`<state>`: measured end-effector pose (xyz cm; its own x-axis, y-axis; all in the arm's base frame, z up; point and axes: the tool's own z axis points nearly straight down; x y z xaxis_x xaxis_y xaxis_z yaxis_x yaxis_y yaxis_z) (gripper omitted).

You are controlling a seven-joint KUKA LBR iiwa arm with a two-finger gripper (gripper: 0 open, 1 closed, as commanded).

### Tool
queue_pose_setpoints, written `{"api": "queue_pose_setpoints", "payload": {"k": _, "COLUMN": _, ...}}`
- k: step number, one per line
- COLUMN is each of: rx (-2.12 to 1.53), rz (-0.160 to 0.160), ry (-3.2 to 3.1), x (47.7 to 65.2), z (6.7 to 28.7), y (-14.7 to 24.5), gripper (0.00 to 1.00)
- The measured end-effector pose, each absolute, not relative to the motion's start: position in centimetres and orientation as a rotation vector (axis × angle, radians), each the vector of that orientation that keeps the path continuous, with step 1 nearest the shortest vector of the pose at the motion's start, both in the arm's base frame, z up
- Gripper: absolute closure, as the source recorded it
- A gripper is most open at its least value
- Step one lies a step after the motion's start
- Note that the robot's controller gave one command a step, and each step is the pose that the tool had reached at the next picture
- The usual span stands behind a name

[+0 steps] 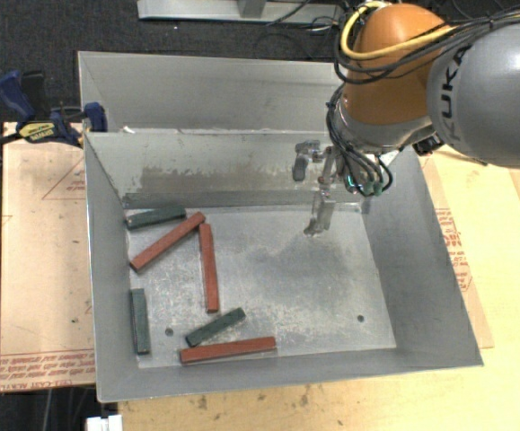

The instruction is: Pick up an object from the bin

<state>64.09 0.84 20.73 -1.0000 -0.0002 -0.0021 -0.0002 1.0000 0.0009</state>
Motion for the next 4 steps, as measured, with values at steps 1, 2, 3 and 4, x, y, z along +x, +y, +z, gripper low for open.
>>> {"api": "queue_pose_setpoints", "payload": {"k": 1, "rx": -0.073, "rz": -0.001, "ry": 3.132, "x": 61.8, "z": 16.2, "y": 4.8, "gripper": 0.0}}
{"api": "queue_pose_setpoints", "payload": {"k": 2, "rx": 0.017, "rz": 0.006, "ry": 3.136, "x": 61.0, "z": 9.6, "y": 5.9, "gripper": 0.0}}
{"api": "queue_pose_setpoints", "payload": {"k": 3, "rx": 0.174, "rz": -0.002, "ry": 3.147, "x": 59.2, "z": 8.0, "y": 7.4, "gripper": 0.0}}
{"api": "queue_pose_setpoints", "payload": {"k": 4, "rx": 0.105, "rz": 0.001, "ry": 3.138, "x": 54.6, "z": 10.0, "y": 9.8, "gripper": 0.0}}
